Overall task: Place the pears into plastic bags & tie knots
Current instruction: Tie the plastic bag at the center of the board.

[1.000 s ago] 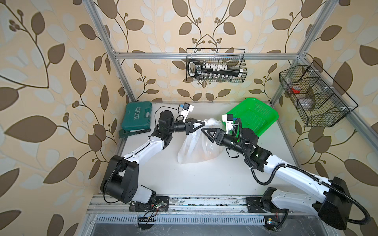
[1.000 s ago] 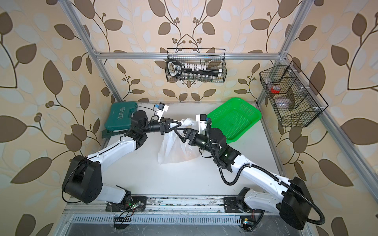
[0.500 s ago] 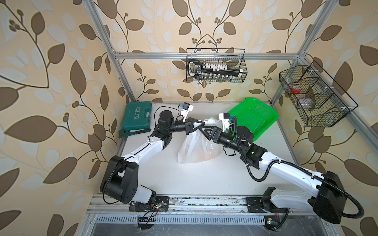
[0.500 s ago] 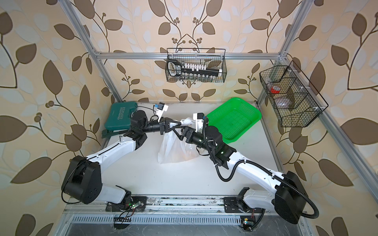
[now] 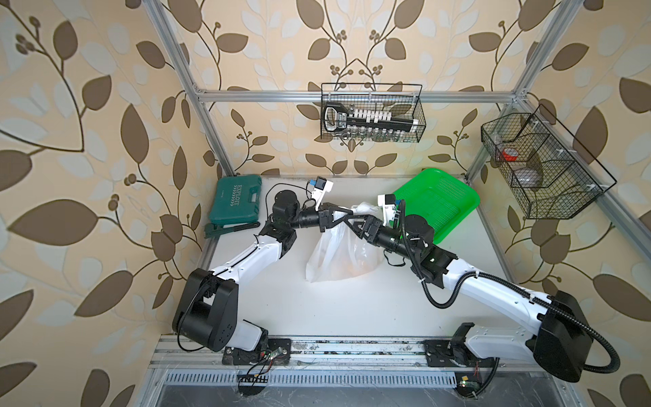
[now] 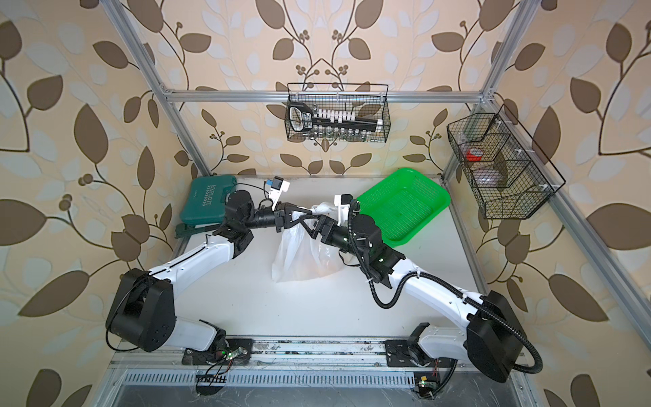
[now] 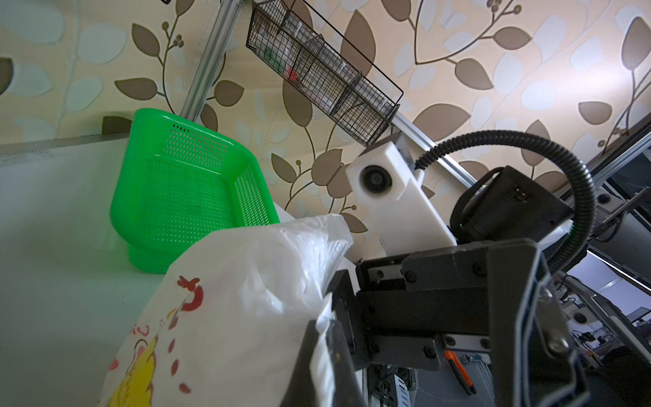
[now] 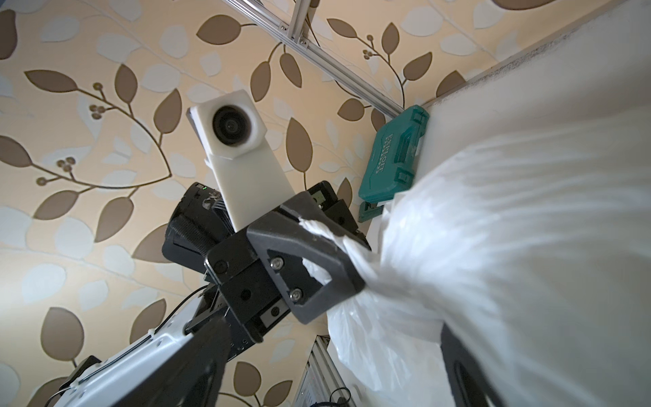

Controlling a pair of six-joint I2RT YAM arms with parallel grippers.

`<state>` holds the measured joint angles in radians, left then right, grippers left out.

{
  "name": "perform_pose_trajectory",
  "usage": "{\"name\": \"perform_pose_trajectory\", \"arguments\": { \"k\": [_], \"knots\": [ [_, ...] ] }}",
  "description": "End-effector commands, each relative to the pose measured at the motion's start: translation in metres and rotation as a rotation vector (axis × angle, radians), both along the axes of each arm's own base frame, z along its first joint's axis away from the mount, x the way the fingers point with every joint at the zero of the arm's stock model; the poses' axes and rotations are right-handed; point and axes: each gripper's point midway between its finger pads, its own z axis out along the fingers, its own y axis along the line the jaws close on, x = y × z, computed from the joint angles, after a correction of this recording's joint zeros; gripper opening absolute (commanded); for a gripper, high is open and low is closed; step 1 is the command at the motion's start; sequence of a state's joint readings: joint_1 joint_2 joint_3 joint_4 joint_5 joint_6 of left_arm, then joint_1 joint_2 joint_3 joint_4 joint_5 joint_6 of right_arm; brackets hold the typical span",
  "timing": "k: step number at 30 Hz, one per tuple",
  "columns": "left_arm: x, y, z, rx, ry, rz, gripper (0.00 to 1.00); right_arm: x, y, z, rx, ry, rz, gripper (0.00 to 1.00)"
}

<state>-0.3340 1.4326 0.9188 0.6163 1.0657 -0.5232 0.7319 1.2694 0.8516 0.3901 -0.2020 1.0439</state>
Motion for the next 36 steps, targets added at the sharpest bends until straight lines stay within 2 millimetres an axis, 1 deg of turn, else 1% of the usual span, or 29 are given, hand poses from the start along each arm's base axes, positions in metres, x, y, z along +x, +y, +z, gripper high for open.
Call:
{"name": "perform_pose_trajectory", "arguments": {
  "k": [1, 6, 10, 14, 18, 23, 27, 31, 34, 35, 36],
  "knots": [
    [-0.008, 0.002, 0.034, -0.036, -0.125, -0.004, 0.00, -0.002, 0.001, -0.005, 0.029, 0.020, 0.010, 0.93],
    [-0.008, 0.001, 0.033, -0.036, -0.123, -0.008, 0.00, 0.006, 0.003, 0.004, 0.024, -0.004, -0.002, 0.93],
    [-0.009, 0.000, 0.031, -0.034, -0.117, -0.012, 0.00, 0.019, 0.001, 0.007, 0.024, -0.011, -0.028, 0.93],
    [-0.010, -0.001, 0.031, -0.034, -0.118, -0.014, 0.00, 0.030, 0.002, 0.015, 0.061, -0.029, -0.047, 0.93],
    [-0.010, -0.001, 0.030, -0.034, -0.117, -0.014, 0.00, 0.034, 0.003, 0.024, 0.079, -0.056, -0.057, 0.93],
    [-0.010, -0.001, 0.030, -0.033, -0.118, -0.014, 0.00, 0.034, 0.004, 0.036, 0.094, -0.085, -0.055, 0.92],
    [-0.009, -0.002, 0.029, -0.033, -0.118, -0.014, 0.00, 0.033, 0.001, 0.040, 0.096, -0.101, -0.062, 0.89],
    [-0.009, -0.002, 0.028, -0.034, -0.114, -0.017, 0.00, 0.035, 0.000, 0.038, 0.092, -0.099, -0.071, 0.85],
    [-0.009, -0.002, 0.028, -0.033, -0.114, -0.019, 0.00, 0.036, 0.000, 0.038, 0.099, -0.101, -0.078, 0.77],
    [-0.009, -0.002, 0.028, -0.033, -0.114, -0.020, 0.00, 0.043, -0.009, 0.037, 0.102, -0.102, -0.109, 0.74],
    [-0.010, -0.002, 0.027, -0.033, -0.113, -0.021, 0.00, 0.044, -0.011, 0.038, 0.107, -0.104, -0.117, 0.71]
  ]
}}
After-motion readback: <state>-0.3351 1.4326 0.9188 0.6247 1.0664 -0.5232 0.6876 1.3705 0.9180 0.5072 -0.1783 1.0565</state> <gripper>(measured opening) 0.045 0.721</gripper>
